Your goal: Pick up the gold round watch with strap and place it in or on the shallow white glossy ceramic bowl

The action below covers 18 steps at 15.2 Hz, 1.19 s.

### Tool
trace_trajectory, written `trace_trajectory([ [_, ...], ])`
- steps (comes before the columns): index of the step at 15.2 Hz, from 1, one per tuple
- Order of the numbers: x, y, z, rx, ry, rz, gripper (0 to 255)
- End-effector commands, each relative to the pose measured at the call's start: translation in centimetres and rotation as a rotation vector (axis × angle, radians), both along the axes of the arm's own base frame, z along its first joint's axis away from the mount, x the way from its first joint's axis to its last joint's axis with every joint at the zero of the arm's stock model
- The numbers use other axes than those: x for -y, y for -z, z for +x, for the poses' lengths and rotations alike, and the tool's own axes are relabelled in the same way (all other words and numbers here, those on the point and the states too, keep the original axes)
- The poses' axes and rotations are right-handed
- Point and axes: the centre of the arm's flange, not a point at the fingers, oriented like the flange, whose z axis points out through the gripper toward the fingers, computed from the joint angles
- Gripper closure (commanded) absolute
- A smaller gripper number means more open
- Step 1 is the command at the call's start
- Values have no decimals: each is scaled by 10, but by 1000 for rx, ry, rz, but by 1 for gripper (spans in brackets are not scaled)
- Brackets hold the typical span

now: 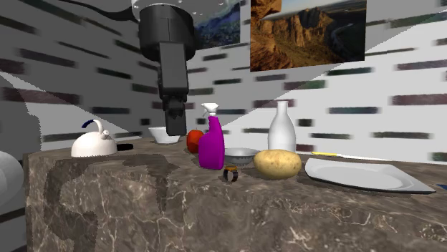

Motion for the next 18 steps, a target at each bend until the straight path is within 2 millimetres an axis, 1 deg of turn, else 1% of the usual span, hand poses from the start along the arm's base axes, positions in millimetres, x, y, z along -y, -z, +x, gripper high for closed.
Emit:
trace_trajectory([
  [1, 0, 0, 0, 0, 0, 0, 0],
  [18, -170, 87, 104, -40, -14, 78, 0],
])
